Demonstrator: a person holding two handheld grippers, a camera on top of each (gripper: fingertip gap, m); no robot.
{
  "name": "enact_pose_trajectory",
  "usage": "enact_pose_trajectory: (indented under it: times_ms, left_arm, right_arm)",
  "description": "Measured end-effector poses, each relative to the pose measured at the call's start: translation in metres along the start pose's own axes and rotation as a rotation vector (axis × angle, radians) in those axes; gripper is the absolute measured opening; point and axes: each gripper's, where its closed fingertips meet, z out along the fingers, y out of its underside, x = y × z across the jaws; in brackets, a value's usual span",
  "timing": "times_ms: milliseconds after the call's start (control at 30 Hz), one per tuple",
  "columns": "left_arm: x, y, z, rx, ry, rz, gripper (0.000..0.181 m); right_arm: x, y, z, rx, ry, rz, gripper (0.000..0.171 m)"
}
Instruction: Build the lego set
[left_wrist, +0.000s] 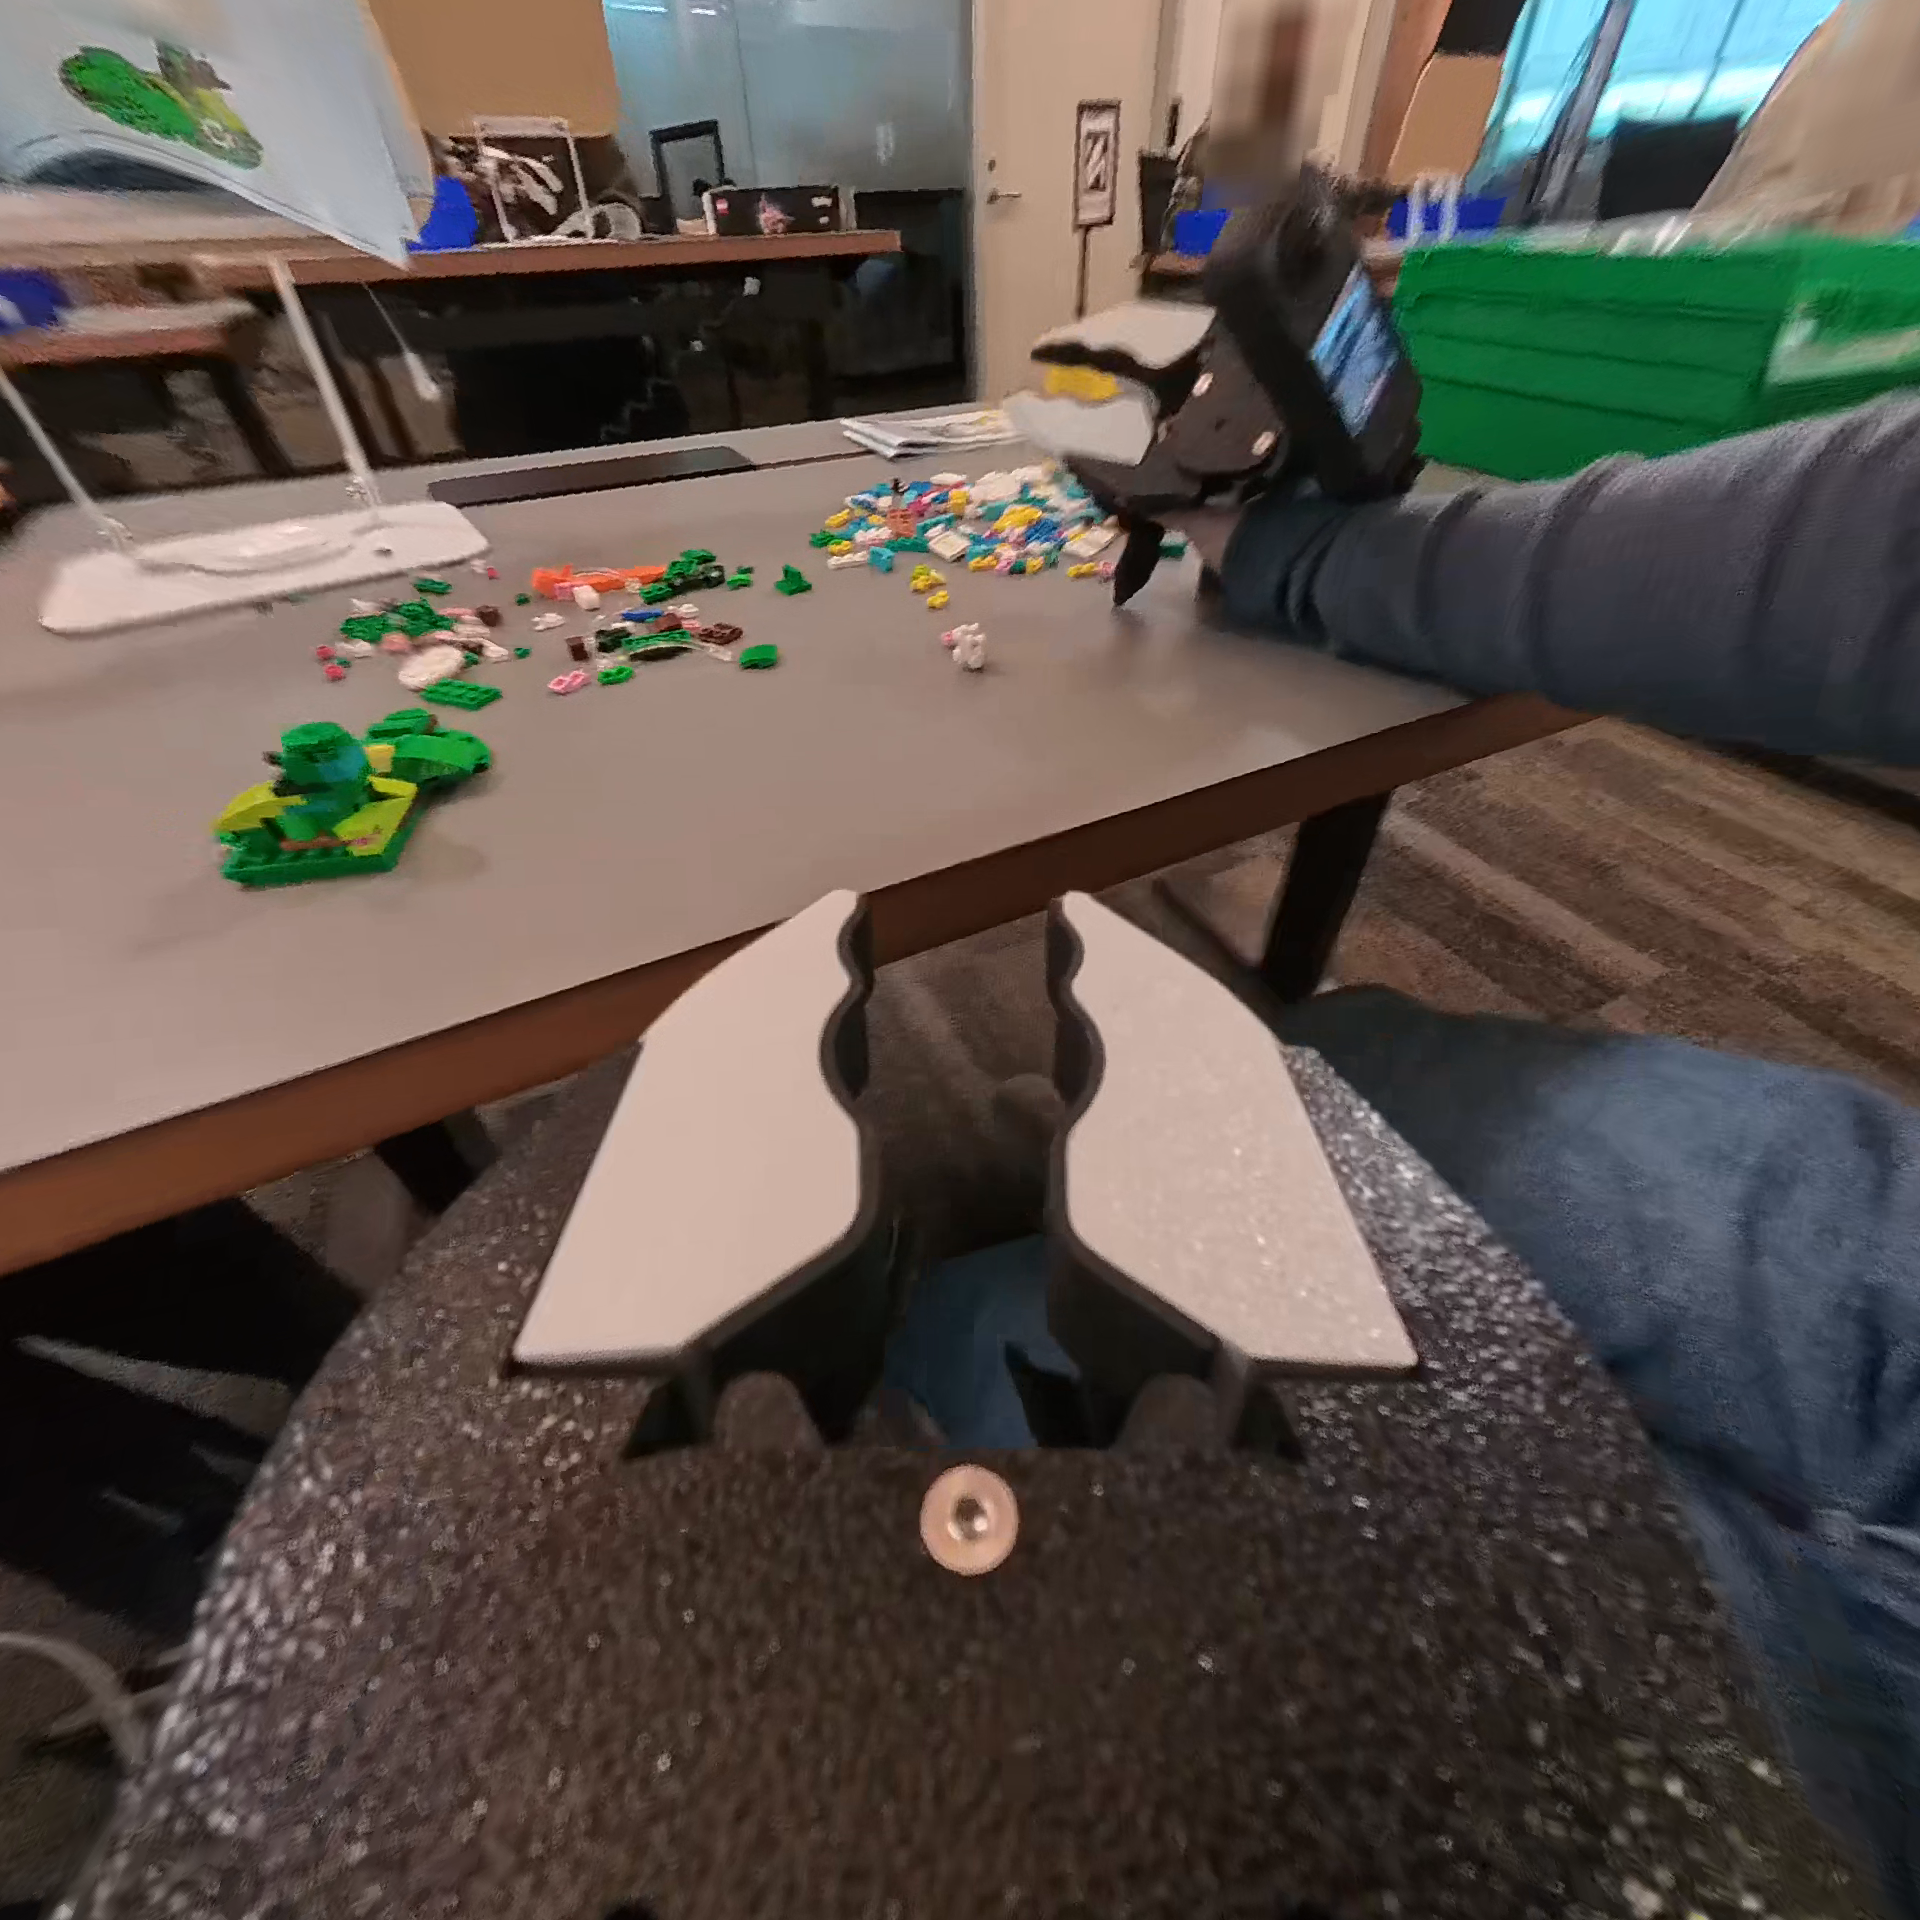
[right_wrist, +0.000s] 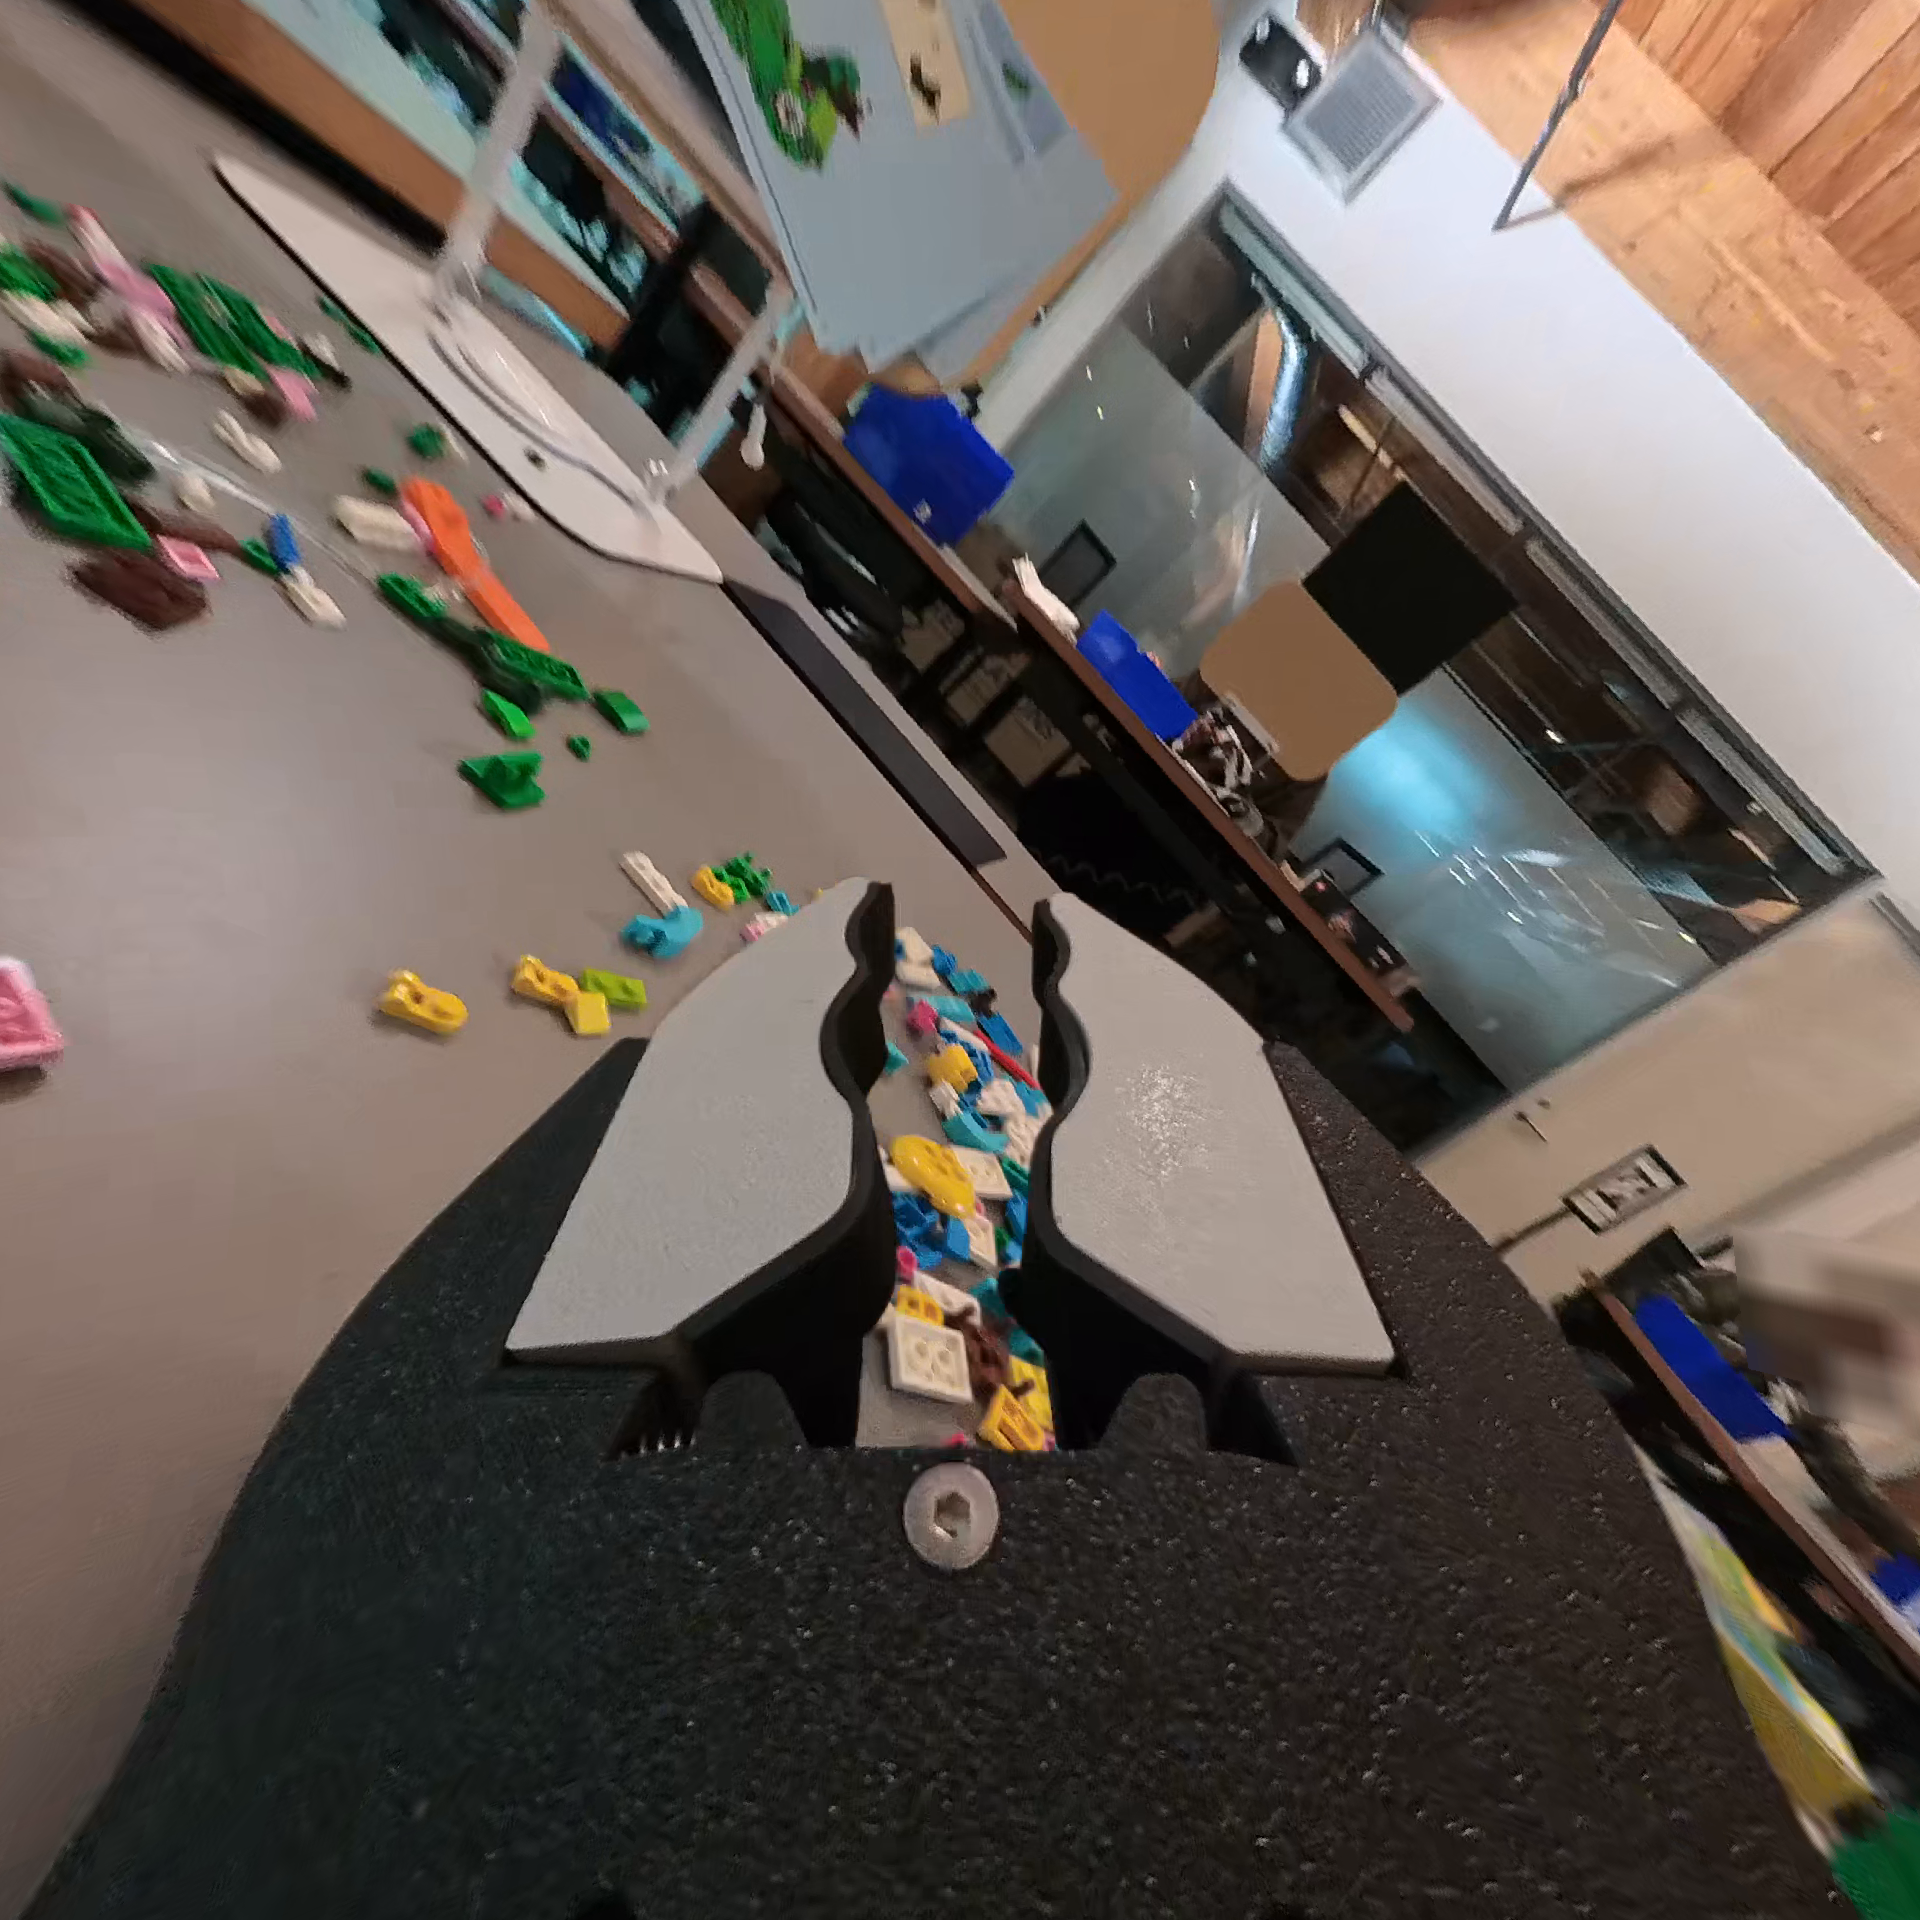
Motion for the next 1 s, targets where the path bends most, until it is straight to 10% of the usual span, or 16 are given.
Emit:
enact_pose_trajectory:
  times_ms: [33,300,600,1000]
  left_arm:
    - [0.002,0.001,0.001,-0.011,-0.033,0.079,0.03]
    - [0.014,-0.012,0.003,0.076,-0.252,0.583,0.01]
    - [-0.086,0.003,-0.03,0.143,-0.581,0.091,0.023]
    - [-0.097,0.019,-0.009,0.044,-0.698,0.057,0.024]
  right_arm:
    - [-0.001,-0.004,-0.002,0.033,-0.016,0.023,0.025]
    - [0.013,-0.02,-0.016,0.2,-0.054,0.24,0.023]
    - [0.025,-0.017,-0.016,0.248,-0.086,0.451,0.019]
    - [0.033,-0.013,-0.019,0.269,-0.094,0.551,0.019]
